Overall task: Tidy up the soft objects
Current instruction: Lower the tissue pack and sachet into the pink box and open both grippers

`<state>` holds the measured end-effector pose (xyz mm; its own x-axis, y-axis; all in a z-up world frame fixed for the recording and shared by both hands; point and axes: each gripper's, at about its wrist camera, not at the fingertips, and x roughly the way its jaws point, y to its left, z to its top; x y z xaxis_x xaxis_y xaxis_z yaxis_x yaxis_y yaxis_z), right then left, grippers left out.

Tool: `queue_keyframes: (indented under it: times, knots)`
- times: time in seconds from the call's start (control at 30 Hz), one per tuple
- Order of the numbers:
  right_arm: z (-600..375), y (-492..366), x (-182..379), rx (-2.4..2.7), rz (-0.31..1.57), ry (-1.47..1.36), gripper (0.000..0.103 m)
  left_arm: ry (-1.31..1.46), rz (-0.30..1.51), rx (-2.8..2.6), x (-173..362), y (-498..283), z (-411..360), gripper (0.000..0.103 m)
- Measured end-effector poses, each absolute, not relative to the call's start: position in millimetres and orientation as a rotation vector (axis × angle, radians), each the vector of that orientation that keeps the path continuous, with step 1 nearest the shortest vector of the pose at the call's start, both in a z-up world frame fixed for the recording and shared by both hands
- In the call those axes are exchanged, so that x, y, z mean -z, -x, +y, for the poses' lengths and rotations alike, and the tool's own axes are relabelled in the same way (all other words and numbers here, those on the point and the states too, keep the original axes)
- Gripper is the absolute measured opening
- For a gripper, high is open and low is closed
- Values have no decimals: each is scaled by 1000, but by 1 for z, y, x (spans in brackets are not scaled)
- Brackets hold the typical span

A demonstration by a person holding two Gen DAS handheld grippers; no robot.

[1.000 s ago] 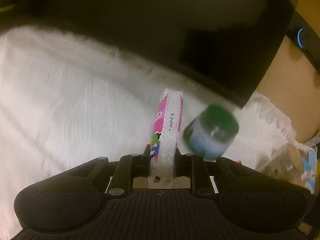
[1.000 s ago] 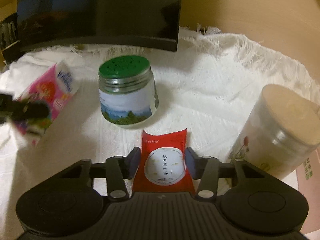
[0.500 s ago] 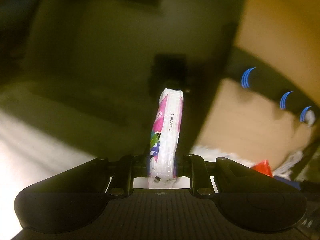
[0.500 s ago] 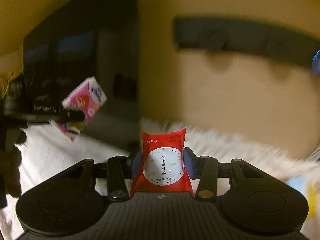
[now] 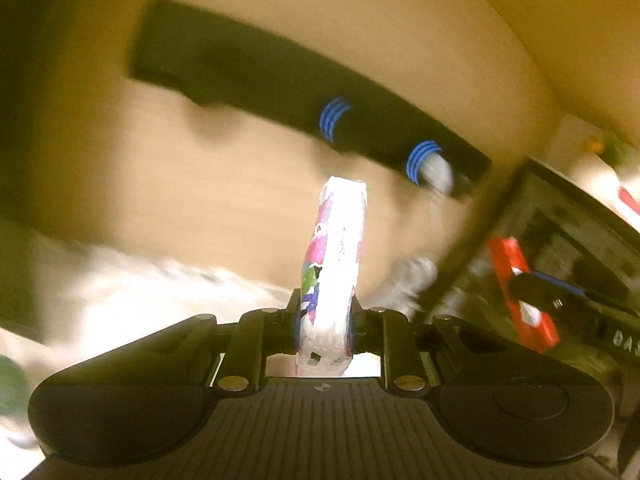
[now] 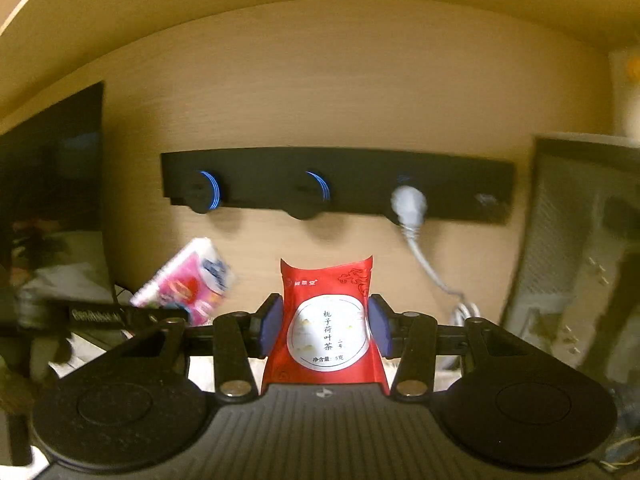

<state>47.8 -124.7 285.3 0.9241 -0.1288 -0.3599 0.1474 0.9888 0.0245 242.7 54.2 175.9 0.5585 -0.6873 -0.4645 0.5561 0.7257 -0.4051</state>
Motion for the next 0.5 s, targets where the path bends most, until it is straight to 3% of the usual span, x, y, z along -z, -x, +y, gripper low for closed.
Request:
queue_keyframes:
  times: [0.37,0.5]
  knots:
    - [-186,-51,-243,175,498,-176,47,383,921,857,-83,-240,-17,24]
    - [-188,-71,-206,151,592,-217,47,276,990,722,-42,-242,-23,25]
